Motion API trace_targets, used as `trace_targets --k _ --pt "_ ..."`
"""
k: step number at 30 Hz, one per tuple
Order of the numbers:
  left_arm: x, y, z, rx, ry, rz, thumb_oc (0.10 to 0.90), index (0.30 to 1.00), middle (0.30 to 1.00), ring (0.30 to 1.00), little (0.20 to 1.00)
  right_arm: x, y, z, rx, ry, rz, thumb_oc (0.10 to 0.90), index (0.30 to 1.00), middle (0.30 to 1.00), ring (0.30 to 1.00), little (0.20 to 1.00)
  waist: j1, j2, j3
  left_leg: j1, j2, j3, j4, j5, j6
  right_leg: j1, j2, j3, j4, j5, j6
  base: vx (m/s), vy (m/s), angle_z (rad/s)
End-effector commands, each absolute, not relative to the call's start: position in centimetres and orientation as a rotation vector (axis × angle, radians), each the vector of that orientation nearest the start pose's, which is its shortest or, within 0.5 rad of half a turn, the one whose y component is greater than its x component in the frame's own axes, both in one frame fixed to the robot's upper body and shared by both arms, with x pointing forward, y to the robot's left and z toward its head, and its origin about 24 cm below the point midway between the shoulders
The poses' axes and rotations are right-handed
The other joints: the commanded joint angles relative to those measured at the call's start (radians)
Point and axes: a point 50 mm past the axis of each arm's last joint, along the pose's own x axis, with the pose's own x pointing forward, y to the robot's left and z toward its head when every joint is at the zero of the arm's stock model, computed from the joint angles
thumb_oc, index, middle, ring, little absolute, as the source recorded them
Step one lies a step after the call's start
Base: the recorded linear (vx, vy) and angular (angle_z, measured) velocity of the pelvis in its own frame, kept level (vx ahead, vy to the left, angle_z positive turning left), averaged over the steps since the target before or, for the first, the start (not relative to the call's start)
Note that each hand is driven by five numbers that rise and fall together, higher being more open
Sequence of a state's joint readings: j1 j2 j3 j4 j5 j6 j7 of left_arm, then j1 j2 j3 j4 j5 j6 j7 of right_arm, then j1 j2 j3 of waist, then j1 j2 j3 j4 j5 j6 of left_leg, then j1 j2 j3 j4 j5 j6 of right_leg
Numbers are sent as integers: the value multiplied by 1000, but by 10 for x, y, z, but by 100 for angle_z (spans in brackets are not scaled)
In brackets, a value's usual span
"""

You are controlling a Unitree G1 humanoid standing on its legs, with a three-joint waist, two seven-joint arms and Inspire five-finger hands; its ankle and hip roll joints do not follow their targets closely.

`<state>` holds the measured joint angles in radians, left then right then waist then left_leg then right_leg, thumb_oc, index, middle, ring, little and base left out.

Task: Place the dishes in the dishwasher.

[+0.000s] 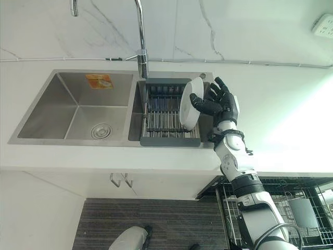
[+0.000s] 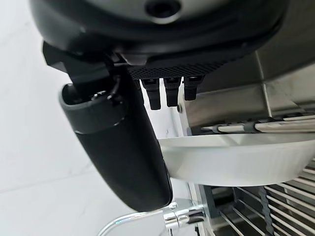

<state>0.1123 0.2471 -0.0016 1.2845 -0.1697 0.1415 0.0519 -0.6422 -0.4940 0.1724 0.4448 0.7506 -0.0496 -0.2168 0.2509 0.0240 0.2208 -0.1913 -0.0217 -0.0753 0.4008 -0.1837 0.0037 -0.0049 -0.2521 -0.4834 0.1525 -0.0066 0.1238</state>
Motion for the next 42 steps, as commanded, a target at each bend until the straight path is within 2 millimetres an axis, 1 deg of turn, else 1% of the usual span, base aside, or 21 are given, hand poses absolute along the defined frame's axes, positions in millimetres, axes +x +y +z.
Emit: trace_targets --k 1,2,3,5,7,11,15,20,23,25,28,30,32,36,37,40,41,42 --pt "-12 276 -160 224 1609 315 800 900 900 900 900 373 -206 203 227 -343 -44 800 900 900 900 900 7 5 -80 27 47 60 -101 -23 -58 -3 -3 58 148 -230 8 0 0 0" --pt "-10 275 -161 225 1605 307 800 900 900 900 900 375 -201 194 200 -295 -7 565 547 547 547 547 7 7 -74 25 44 55 -101 -22 -56 -7 -5 60 148 -228 8 0 0 0" --pt "-9 274 -161 226 1601 306 800 900 900 900 900 375 -200 189 185 -272 11 400 300 300 300 300 6 7 -69 25 44 55 -101 -21 -56 -7 -5 60 148 -227 8 0 0 0" --pt "-8 275 -161 229 1593 307 800 900 900 900 900 375 -199 182 170 -243 38 400 300 300 300 300 7 7 -61 21 46 56 -101 -19 -56 -9 -6 60 148 -224 9 0 0 0" --pt "-7 275 -161 227 1588 313 800 900 900 900 900 375 -198 179 176 -239 51 400 300 300 300 300 6 8 -54 21 46 57 -101 -18 -56 -10 -6 60 148 -222 9 0 0 0" --pt "-5 276 -161 221 1581 315 800 900 900 900 900 375 -196 183 219 -264 40 400 300 300 300 300 6 13 -50 24 42 53 -101 -19 -54 -8 -4 66 148 -223 9 0 0 0" --pt "-5 276 -160 222 1577 319 800 900 900 900 900 373 -196 181 234 -273 25 400 300 300 300 300 3 12 -47 30 44 55 -101 -21 -51 -5 0 71 148 -223 8 0 0 0" --pt "-4 277 -160 234 1571 319 800 900 900 900 900 371 -197 180 258 -292 21 400 300 300 300 300 -3 8 -46 35 49 64 -101 -23 -51 -4 2 75 148 -223 8 -4 -8 0" --pt "-3 277 -160 240 1567 316 800 900 900 900 900 369 -194 183 315 -307 56 400 300 300 300 300 -7 3 -47 37 52 68 -101 -24 -51 -5 5 79 148 -223 10 -15 -35 -1" --pt "-2 277 -160 243 1562 315 800 900 900 900 900 367 -189 187 396 -336 108 400 300 300 300 300 -11 1 -48 41 55 72 -101 -25 -51 -4 6 82 148 -223 10 -21 -40 -1" --pt "0 278 -160 243 1558 315 800 900 900 900 900 362 -173 197 566 -378 205 400 300 300 300 300 -21 -2 -52 47 61 82 -101 -28 -51 -3 9 87 148 -225 11 -31 -37 -3" --pt "0 279 -160 242 1558 316 800 900 900 900 900 358 -166 201 646 -403 246 400 300 300 300 300 -24 -3 -56 49 64 89 -101 -29 -51 -3 9 88 148 -225 11 -39 -33 -7" --pt "-1 278 -160 243 1555 320 800 900 900 900 900 346 -147 213 867 -467 346 400 300 300 300 300 -39 -7 -64 58 70 106 -101 -33 -48 -3 13 98 148 -226 12 -81 -66 -9" --pt "1 279 -160 244 1548 321 800 900 900 900 900 337 -140 220 1008 -521 411 400 300 300 300 300 -54 -10 -74 64 74 121 -101 -37 -46 -8 15 110 148 -224 15 -68 -51 -18" --pt "2 278 -160 246 1547 321 800 900 900 900 900 333 -136 222 1052 -539 452 400 300 300 300 300 -61 -11 -78 68 75 128 -101 -38 -44 -10 16 116 148 -223 16 -76 -57 -16" --pt "3 278 -160 250 1547 318 800 900 900 900 900 325 -132 226 1104 -583 521 400 300 300 300 300 -77 -15 -88 66 76 137 -101 -37 -41 -22 19 128 148 -217 17 -90 -55 -28" --pt "4 278 -160 252 1551 315 800 900 900 900 900 315 -133 230 1157 -622 557 400 300 300 300 300 -96 -16 -90 78 79 149 -101 -45 -40 -25 25 147 148 -217 20 -114 -68 -23" --pt "4 277 -161 251 1552 315 800 900 900 900 900 313 -134 230 1169 -632 564 400 300 300 300 300 -103 -17 -95 74 78 152 -101 -42 -37 -34 26 153 148 -213 19 -126 -61 -29"
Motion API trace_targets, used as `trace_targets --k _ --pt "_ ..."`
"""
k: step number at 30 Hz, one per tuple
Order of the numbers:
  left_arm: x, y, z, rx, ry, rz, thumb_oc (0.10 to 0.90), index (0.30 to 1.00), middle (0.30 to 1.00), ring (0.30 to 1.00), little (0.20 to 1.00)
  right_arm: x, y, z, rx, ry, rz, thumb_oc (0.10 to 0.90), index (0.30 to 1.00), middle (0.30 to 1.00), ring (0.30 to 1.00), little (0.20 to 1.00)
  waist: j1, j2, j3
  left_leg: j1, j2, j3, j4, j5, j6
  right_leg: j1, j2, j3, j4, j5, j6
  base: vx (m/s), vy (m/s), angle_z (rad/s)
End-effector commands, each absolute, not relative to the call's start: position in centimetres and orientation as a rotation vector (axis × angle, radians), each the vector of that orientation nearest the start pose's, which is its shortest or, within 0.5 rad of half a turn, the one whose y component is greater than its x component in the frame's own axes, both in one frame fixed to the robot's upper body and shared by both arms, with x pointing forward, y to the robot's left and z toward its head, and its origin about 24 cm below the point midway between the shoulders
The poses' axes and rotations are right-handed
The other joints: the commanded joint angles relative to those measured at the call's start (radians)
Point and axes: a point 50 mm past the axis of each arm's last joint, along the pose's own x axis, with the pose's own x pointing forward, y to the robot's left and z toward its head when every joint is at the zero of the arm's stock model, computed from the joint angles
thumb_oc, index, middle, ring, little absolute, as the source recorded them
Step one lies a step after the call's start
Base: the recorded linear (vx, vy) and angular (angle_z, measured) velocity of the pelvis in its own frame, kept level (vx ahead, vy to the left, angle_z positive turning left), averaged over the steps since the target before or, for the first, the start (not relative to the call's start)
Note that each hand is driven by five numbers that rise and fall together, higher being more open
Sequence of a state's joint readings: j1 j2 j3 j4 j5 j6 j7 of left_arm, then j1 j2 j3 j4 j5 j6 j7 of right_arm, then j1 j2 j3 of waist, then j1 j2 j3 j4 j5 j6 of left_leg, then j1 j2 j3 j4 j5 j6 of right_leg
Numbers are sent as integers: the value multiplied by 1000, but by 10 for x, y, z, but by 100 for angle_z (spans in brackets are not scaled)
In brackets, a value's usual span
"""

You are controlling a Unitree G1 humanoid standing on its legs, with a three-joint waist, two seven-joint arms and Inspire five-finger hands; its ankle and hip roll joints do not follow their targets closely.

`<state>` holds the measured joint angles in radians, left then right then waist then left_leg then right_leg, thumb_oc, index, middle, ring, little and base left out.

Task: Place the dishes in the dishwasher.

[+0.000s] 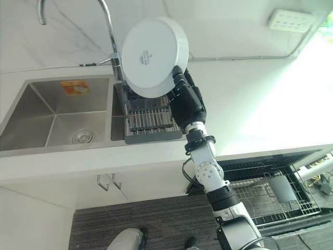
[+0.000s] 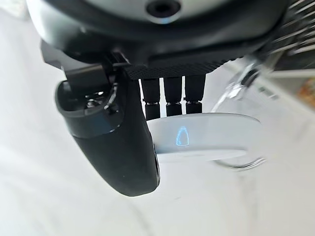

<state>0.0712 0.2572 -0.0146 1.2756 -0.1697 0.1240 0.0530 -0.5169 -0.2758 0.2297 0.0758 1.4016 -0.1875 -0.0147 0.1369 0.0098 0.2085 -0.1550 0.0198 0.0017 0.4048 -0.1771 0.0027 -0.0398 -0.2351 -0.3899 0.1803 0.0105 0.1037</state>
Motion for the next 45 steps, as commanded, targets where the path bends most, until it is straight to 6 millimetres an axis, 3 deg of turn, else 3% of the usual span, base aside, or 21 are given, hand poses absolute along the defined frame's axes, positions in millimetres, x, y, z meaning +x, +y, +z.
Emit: trace_targets --k 1,7,12,19,22,24,29,37,42,45 --pt "5 276 -161 251 1555 313 800 900 900 900 900 309 -136 229 1184 -642 569 400 300 300 300 300 2 -3 -85 39 37 80 -105 -50 -35 -4 11 70 120 -229 39 -90 -20 -37" --pt "1 266 -164 258 1569 284 800 900 900 900 900 282 -154 222 1189 -724 597 400 300 300 300 300 -67 -11 -86 66 41 116 -105 -69 -26 -38 29 159 120 -213 47 -96 -17 -44" --pt "11 254 -168 218 1530 278 800 900 900 900 900 260 -193 205 1185 -763 477 400 300 300 300 300 -152 -19 -80 105 46 184 -105 -93 -13 -68 48 256 120 -192 58 -85 -25 -86" --pt "13 249 -169 183 1520 289 800 900 900 900 900 253 -228 180 1149 -715 296 400 300 300 300 300 -225 -24 -77 132 50 232 -105 -106 -10 -101 63 324 120 -174 65 -49 -24 -42" --pt "12 249 -169 183 1522 291 800 900 900 900 900 253 -231 177 1147 -714 277 400 300 300 300 300 -229 -24 -78 133 52 237 -105 -107 -10 -106 63 328 120 -172 66 -22 -15 -25" --pt "10 250 -169 182 1530 289 800 900 900 900 900 252 -247 158 1154 -681 160 400 300 300 300 300 -251 -23 -74 130 59 246 -105 -112 -12 -121 62 334 120 -169 68 -92 -50 -23" --pt "8 254 -168 178 1539 299 800 900 900 900 900 256 -258 128 1084 -565 42 400 300 300 300 300 -252 -19 -83 122 62 241 -105 -112 -20 -123 59 328 120 -169 69 -19 -5 1" --pt "8 258 -166 187 1549 299 800 900 900 900 900 261 -267 108 1003 -459 -78 400 300 300 300 300 -226 -18 -75 107 56 217 -105 -108 -22 -115 46 295 120 -175 67 3 14 16" --pt "8 260 -166 200 1556 299 800 900 900 900 900 269 -272 85 945 -330 -156 400 300 300 300 300 -194 -23 -69 112 53 210 -105 -107 -22 -103 29 263 120 -176 68 52 8 14" --pt "9 263 -165 215 1559 296 800 900 900 900 900 277 -275 83 898 -273 -148 400 300 300 300 300 -167 -23 -58 107 49 197 -105 -106 -20 -99 20 244 120 -177 69 46 -4 13"
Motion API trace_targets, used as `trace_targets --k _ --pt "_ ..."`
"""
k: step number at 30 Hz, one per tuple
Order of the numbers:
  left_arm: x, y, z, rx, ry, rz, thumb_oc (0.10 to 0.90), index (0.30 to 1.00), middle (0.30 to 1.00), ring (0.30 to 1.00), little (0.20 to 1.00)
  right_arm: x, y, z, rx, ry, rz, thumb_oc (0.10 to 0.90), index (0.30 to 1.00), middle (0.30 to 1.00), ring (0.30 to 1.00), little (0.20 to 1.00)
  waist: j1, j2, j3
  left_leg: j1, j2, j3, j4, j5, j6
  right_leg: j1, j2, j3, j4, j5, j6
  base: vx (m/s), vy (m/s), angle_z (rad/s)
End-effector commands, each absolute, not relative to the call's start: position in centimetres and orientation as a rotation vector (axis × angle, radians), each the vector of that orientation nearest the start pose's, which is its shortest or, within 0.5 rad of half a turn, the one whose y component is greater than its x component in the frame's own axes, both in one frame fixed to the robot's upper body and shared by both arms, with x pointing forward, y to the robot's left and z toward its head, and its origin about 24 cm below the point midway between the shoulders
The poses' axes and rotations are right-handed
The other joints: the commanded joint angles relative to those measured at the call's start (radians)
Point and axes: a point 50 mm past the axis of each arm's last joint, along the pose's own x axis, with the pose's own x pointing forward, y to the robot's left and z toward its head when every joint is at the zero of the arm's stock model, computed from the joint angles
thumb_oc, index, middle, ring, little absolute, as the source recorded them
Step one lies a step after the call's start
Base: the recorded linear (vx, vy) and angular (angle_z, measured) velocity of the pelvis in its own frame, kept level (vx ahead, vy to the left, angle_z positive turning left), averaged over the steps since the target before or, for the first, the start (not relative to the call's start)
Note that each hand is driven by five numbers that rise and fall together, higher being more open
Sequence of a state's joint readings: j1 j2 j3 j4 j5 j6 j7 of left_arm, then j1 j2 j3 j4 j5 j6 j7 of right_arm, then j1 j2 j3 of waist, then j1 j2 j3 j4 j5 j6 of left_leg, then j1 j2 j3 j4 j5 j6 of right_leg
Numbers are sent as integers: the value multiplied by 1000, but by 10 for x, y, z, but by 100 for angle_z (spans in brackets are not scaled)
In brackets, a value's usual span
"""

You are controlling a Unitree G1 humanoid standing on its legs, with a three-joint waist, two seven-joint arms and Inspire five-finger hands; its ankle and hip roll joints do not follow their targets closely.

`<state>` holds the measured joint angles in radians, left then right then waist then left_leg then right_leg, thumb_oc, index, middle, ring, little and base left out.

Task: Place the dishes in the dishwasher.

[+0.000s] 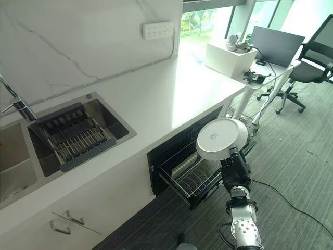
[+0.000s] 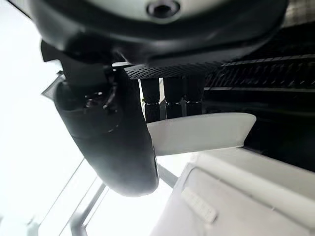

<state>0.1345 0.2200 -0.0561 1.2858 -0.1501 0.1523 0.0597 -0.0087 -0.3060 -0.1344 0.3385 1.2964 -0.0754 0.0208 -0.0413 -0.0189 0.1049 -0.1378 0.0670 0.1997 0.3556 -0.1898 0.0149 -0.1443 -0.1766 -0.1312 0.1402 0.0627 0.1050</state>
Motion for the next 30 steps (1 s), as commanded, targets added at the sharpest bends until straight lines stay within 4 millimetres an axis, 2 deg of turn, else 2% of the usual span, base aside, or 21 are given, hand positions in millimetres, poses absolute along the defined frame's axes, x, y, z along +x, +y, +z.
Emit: trace_targets --k 1,7,14,16,18,23,24,30 --pt "9 264 -164 220 1558 296 800 900 900 900 900 280 -276 84 878 -267 -155 400 300 300 300 300 19 6 49 86 0 -6 -56 -92 -32 6 -41 -22 160 -229 67 13 -8 24" --pt "12 268 -163 228 1553 297 800 900 900 900 900 291 -284 90 802 -239 -212 400 300 300 300 300 53 16 65 62 -3 -32 -56 -83 -36 4 -52 -48 160 -232 67 16 -1 15" --pt "12 269 -162 224 1554 304 800 900 900 900 900 292 -289 87 792 -231 -275 400 300 300 300 300 59 24 70 52 -2 -39 -56 -79 -39 5 -53 -57 160 -236 65 14 6 13" --pt "10 267 -163 218 1553 298 800 900 900 900 900 293 -297 81 673 -184 -330 400 300 300 300 300 68 40 82 45 -2 -49 -56 -71 -45 7 -55 -66 160 -238 59 40 27 5" --pt "13 266 -163 229 1544 286 800 900 900 900 900 298 -307 88 403 -154 -401 400 300 300 300 300 80 49 99 39 -4 -59 -56 -66 -49 10 -58 -74 160 -238 58 10 -10 8" --pt "29 270 -161 225 1511 285 800 900 900 900 900 309 -324 115 177 -163 -480 400 300 300 300 300 89 60 130 7 -11 -65 -56 -52 -53 -15 -64 -74 160 -230 55 -65 13 7" --pt "34 272 -160 222 1497 286 800 900 900 900 900 311 -332 122 75 -157 -512 400 300 300 300 300 92 65 152 5 -13 -68 -56 -52 -54 -14 -62 -73 160 -232 53 -75 8 -1" --pt "42 271 -159 215 1475 281 800 900 900 900 900 312 -347 125 -142 -106 -582 400 300 300 300 300 96 73 173 -12 -21 -71 -56 -40 -57 -27 -66 -73 160 -224 47 -46 12 3"
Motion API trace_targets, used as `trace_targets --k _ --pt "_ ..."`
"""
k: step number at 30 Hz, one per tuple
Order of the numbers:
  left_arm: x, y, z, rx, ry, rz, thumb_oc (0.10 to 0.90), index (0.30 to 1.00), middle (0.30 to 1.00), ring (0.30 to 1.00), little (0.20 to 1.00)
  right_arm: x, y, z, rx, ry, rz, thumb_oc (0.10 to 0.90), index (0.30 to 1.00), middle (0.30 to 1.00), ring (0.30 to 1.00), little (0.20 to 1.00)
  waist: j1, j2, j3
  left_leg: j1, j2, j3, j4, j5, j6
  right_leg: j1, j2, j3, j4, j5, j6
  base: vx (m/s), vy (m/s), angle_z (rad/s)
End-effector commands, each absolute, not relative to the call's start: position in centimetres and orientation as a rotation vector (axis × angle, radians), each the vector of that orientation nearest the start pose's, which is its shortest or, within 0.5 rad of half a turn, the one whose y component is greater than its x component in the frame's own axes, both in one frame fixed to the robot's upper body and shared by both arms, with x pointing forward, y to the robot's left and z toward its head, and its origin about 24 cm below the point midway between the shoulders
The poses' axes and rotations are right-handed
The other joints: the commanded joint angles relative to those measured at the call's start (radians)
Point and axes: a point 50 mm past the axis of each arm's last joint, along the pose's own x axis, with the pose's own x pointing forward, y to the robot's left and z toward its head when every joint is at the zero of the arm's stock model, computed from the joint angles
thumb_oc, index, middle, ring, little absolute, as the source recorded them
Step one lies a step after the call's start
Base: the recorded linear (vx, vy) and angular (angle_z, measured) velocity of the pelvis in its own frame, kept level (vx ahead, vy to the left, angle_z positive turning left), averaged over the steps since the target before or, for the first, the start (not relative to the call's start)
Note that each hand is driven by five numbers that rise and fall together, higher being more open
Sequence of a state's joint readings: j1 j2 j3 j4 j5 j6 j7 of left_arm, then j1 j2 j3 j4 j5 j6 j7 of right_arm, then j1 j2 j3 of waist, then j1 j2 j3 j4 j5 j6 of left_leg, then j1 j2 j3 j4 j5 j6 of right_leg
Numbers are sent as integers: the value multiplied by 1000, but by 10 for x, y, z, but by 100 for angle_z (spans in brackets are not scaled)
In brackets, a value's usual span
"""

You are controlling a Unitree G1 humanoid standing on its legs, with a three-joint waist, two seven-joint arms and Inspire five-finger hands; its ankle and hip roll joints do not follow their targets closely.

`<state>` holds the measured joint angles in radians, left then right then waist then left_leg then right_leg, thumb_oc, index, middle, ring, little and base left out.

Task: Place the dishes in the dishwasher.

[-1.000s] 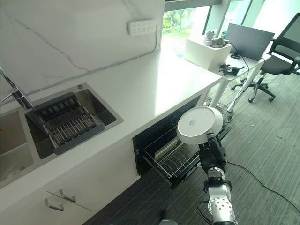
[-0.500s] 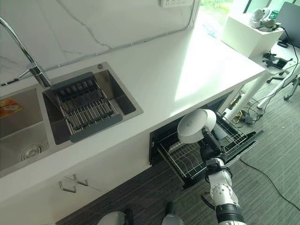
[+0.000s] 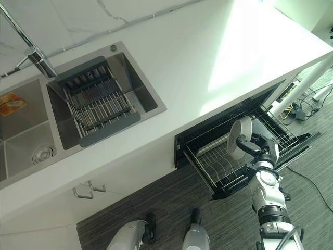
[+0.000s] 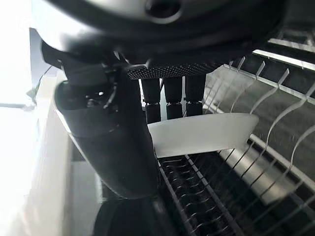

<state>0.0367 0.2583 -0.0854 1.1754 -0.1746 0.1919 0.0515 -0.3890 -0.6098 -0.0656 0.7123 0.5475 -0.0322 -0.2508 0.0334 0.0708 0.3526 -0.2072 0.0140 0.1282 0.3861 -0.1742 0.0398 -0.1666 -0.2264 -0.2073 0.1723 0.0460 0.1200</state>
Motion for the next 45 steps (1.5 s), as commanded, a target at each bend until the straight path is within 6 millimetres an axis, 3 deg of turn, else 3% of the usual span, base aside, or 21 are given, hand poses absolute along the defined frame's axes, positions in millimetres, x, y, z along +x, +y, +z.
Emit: trace_targets --k 1,2,4,6,11,16,23,24,28,32,37,42,45 --pt "45 273 -158 223 1465 277 800 900 900 900 900 315 -348 128 -381 -76 -561 400 300 300 300 300 27 -16 -58 58 30 1 -86 -52 -83 -5 -20 3 128 -203 34 -23 -32 5" --pt "45 274 -158 224 1464 276 800 900 900 900 900 316 -347 129 -411 -73 -557 400 300 300 300 300 28 -15 -54 63 31 0 -86 -56 -84 0 -20 2 128 -206 35 -42 -44 5" --pt "53 278 -155 236 1444 270 800 900 900 900 900 325 -342 140 -643 -54 -506 400 300 300 300 300 37 -15 -32 53 28 -4 -86 -48 -85 -8 -23 2 128 -200 37 -82 -51 7" --pt "76 286 -148 272 1390 263 800 900 900 900 900 345 -330 157 -906 -39 -457 400 300 300 300 300 58 -13 9 14 22 -14 -86 -32 -81 -43 -30 1 128 -185 43 -209 -142 4" --pt "104 286 -141 265 1314 260 800 900 900 900 900 362 -323 172 -1108 -7 -468 400 300 300 300 300 75 9 61 -46 10 -26 -86 -11 -81 -94 -35 -2 128 -173 39 -122 -32 15" --pt "119 287 -137 261 1273 245 800 900 900 900 900 374 -315 176 -1247 18 -484 400 300 300 300 300 103 25 99 -119 -3 -50 -86 6 -77 -158 -39 -10 128 -164 38 -79 -27 10" --pt "130 284 -135 259 1242 242 800 900 900 900 900 381 -310 180 -1252 67 -463 400 300 300 300 300 118 35 123 -173 -13 -64 -86 23 -74 -204 -35 -13 128 -154 35 -32 4 9" --pt "139 283 -132 256 1212 238 800 900 900 900 900 386 -300 169 -1122 124 -352 800 900 900 900 900 121 41 138 -196 -15 -66 -86 31 -73 -226 -37 -18 128 -147 30 -75 30 -2" --pt "144 283 -130 260 1201 232 800 900 900 900 900 381 -296 129 -874 365 -115 800 900 900 900 900 119 41 144 -201 -10 -59 -86 34 -76 -231 -43 -25 128 -144 28 -32 26 4" --pt "144 286 -129 262 1209 224 800 900 900 900 900 373 -302 113 -671 448 -71 800 900 900 900 900 119 36 140 -193 -4 -50 -86 33 -77 -222 -47 -34 128 -144 29 -5 5 1" --pt "145 292 -125 271 1206 232 800 900 900 900 900 351 -322 84 -645 706 -99 800 900 900 900 900 118 20 136 -171 3 -36 -86 30 -74 -203 -47 -37 128 -141 35 4 -20 1" --pt "149 296 -121 283 1197 252 800 900 900 900 900 355 -325 98 -699 656 -239 800 900 900 900 900 115 3 137 -154 13 -28 -86 26 -70 -190 -39 -30 128 -137 43 -19 -77 0" --pt "144 298 -121 258 1200 284 800 900 900 900 900 362 -319 125 -712 513 -319 800 900 900 900 900 90 -11 138 -149 21 -18 -86 22 -70 -194 -23 -6 128 -135 45 -56 -24 -5"
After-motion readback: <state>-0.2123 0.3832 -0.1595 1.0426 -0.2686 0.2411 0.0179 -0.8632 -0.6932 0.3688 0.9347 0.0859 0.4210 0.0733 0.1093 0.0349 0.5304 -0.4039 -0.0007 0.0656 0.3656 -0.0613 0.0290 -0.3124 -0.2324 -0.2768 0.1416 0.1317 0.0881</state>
